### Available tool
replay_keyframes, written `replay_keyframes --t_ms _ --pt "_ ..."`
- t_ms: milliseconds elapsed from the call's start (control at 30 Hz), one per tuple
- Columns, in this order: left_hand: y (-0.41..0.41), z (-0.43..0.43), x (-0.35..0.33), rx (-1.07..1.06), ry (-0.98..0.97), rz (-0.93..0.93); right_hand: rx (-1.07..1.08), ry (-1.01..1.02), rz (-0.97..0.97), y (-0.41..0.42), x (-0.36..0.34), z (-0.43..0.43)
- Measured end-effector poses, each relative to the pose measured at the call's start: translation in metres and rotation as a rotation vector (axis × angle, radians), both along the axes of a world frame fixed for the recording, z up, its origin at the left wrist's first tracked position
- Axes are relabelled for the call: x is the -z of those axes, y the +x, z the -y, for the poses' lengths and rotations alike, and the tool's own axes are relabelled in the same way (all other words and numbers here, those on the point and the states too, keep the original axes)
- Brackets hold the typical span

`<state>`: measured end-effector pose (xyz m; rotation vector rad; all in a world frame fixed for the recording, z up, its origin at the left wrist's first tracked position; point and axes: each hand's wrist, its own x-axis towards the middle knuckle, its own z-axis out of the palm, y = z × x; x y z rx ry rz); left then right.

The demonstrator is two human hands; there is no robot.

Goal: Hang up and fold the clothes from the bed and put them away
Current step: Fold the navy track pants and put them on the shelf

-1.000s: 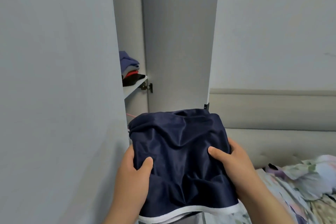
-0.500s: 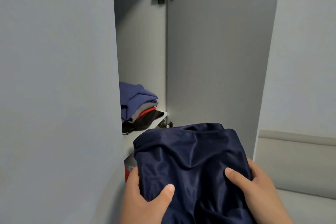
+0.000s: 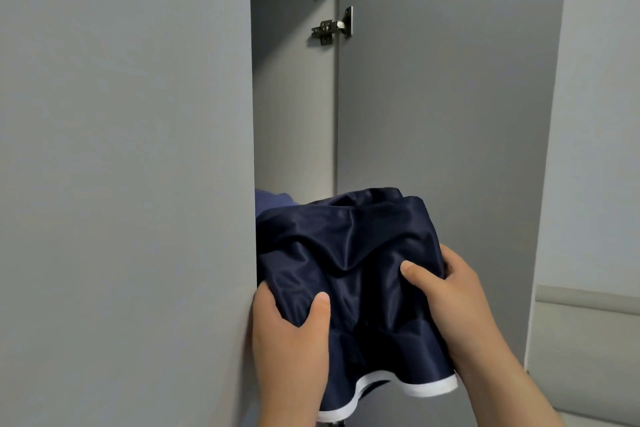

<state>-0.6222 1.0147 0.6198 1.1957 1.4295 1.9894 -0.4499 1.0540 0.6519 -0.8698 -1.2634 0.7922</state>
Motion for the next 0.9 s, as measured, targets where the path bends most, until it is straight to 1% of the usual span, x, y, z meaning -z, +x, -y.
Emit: replay_keyframes --t_ms 200,467,533,633,733,833,900 --pt "0.000 -0.046 -0.026 -0.139 0.080 -0.019 -0.090 0.075 -0.047 -0.020 -0.024 -0.059" --pt "-0.005 -0.104 -0.086 -0.371 0.294 0.112 -0.285 0.252 -0.054 -0.055 -0.092 -0.146" --pt "-0.009 -0.117 -0.104 -0.422 0.326 0.155 -0.330 0.260 -0.043 -0.068 -0.116 -0.165" --pt "-0.015 -0.141 -0.133 -0.497 0.276 0.201 -0.424 0.178 0.008 -0.083 -0.151 -0.195" --pt "-0.026 -0.162 -0.159 -0.539 0.195 0.154 -0.484 0.063 0.097 -0.097 -0.181 -0.220" --pt "-0.043 -0.176 -0.169 -0.639 0.120 0.133 -0.543 0.005 0.167 -0.114 -0.192 -0.246" --pt "-0.054 -0.181 -0.165 -0.689 0.030 0.130 -0.523 0.017 0.224 -0.129 -0.186 -0.268"
